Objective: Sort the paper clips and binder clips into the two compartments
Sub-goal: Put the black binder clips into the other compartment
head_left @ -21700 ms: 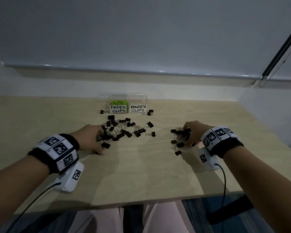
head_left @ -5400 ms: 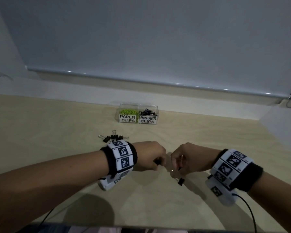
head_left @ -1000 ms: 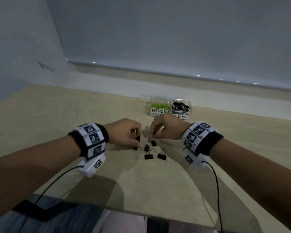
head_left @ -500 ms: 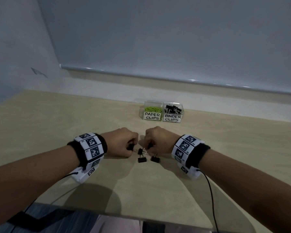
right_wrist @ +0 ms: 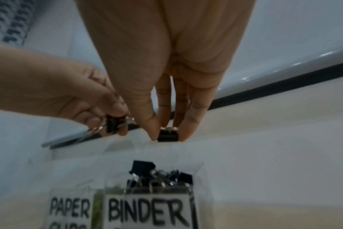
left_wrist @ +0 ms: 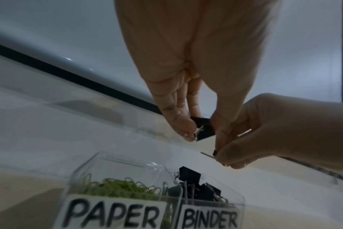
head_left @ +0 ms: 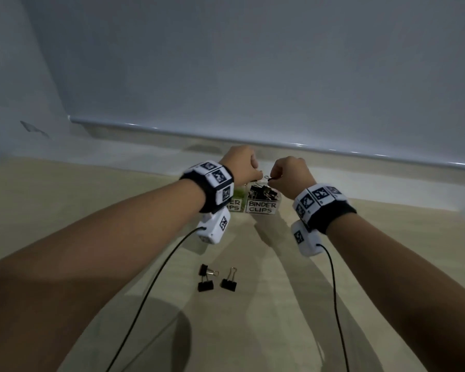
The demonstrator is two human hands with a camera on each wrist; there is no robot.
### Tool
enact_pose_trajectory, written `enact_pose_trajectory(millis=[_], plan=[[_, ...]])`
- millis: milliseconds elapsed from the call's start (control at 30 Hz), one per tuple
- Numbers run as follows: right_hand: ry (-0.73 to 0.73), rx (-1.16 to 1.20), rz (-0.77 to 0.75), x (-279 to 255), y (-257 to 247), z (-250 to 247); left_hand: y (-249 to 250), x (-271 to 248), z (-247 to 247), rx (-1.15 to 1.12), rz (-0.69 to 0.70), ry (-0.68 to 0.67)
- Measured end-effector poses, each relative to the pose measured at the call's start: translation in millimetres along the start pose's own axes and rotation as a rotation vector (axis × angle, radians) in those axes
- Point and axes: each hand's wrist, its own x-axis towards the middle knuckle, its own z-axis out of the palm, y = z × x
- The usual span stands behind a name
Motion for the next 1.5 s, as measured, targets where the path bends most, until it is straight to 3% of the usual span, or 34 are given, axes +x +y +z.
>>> enact_pose_trajectory(millis=[233, 333, 433, 500, 567, 667, 733, 867, 1067, 1233, 1500], plan=[[-0.032, -0.023, 0.003, -5.5, 23.7, 11.5, -6.6, 38.1, 30.1, 0.198, -0.018, -0.096], [-0.073, -0.013, -0.117, -25.6, 18.4, 6.4, -9.0, 30.8, 27.9, 0.212, 0.023, -0.118], [-0.257, 0.042, -0.276, -57.9, -2.6, 8.5, -13.2, -2.3, 9.3, 0.172, 0.117, -0.102], [-0.459, 0.066, -0.345, -82.7, -19.4, 12.9, -21.0, -38.9, -3.4, 0.174, 0.170, -0.218], [-0.638, 0.051, -0.382, -104.3, -33.9, 22.0, -34.5, -78.8, -11.8, 0.215, 0.163, -0.420], [-0.739, 0.021, -0.391, -125.4, -48.4, 38.3, -54.8, -125.2, -16.3, 0.212, 0.090, -0.600], [-0.735, -0.034, -0.429, -130.9, -55.6, 44.3, -62.6, -142.3, -11.5, 0.225, 0.049, -0.618], [-0.735, -0.121, -0.491, -131.9, -61.9, 46.1, -70.5, -151.7, 1.8, 0.215, 0.062, -0.519], [-0.659, -0.129, -0.407, -137.0, -49.2, 41.8, -82.3, -158.6, -8.8, 0.037, 0.037, -0.440], [-0.607, -0.086, -0.285, -125.9, -41.8, 33.6, -78.5, -184.4, -11.5, 0.196, 0.200, -0.533], [-0.237, 0.012, -0.129, -55.7, -27.5, 1.2, -69.3, -195.8, 1.6, 0.347, 0.223, -0.564]])
